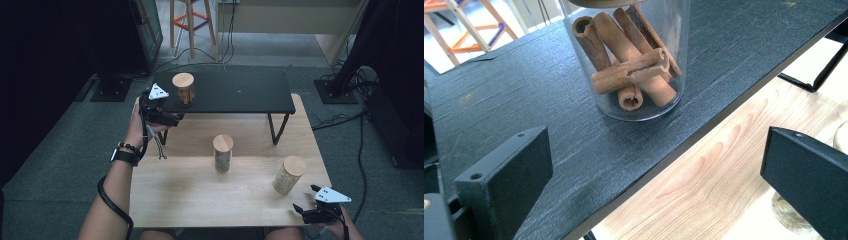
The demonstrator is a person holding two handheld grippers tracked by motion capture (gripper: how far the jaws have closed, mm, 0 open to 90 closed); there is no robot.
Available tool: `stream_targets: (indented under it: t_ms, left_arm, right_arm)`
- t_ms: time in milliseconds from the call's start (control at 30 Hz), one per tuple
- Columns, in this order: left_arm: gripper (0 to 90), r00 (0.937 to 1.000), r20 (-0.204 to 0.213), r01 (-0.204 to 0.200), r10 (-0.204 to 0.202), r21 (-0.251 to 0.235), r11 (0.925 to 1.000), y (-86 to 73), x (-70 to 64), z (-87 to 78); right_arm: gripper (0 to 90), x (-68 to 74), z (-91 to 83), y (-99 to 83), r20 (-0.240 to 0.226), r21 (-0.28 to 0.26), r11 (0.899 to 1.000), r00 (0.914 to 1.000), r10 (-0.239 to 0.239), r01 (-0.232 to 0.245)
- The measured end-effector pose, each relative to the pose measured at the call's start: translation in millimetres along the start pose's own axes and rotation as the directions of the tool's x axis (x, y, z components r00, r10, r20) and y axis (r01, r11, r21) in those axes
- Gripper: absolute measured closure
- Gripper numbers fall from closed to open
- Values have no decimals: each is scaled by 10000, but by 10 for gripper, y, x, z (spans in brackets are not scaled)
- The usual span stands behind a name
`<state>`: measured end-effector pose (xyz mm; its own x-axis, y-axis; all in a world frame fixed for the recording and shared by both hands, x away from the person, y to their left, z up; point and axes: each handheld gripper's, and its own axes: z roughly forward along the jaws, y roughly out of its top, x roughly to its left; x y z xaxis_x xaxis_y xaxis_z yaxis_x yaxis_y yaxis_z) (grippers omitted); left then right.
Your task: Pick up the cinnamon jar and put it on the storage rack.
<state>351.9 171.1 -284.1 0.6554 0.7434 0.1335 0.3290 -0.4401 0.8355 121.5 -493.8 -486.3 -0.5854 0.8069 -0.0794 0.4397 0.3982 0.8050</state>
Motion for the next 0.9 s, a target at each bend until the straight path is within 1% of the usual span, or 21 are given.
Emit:
stream_targets:
  t_ms: [167,333,433,700,900]
  left_arm:
    - [2,10000,-76,41,-42,-60,10000,-56,-29,-40]
    - [2,10000,5,90,-90,-23,10000,-105,-32,-56]
    - [2,9999,91,130,-129,-94,9999,-145,-41,-63]
    - [3,9999,124,40,-38,-180,9998,-255,-114,-80]
    - [3,9999,131,68,-64,-297,9995,-339,-166,-100]
  right_arm:
    - [0,2,1,0,-3,4,10000,10000,-3,3]
    - [0,3,-1,0,3,-1,10000,10000,-30,30]
    - [0,8,0,2,17,8,10000,10000,-16,16]
    - [0,14,2,1,53,6,10000,10000,-22,22]
    - [0,18,4,2,61,14,10000,10000,-16,16]
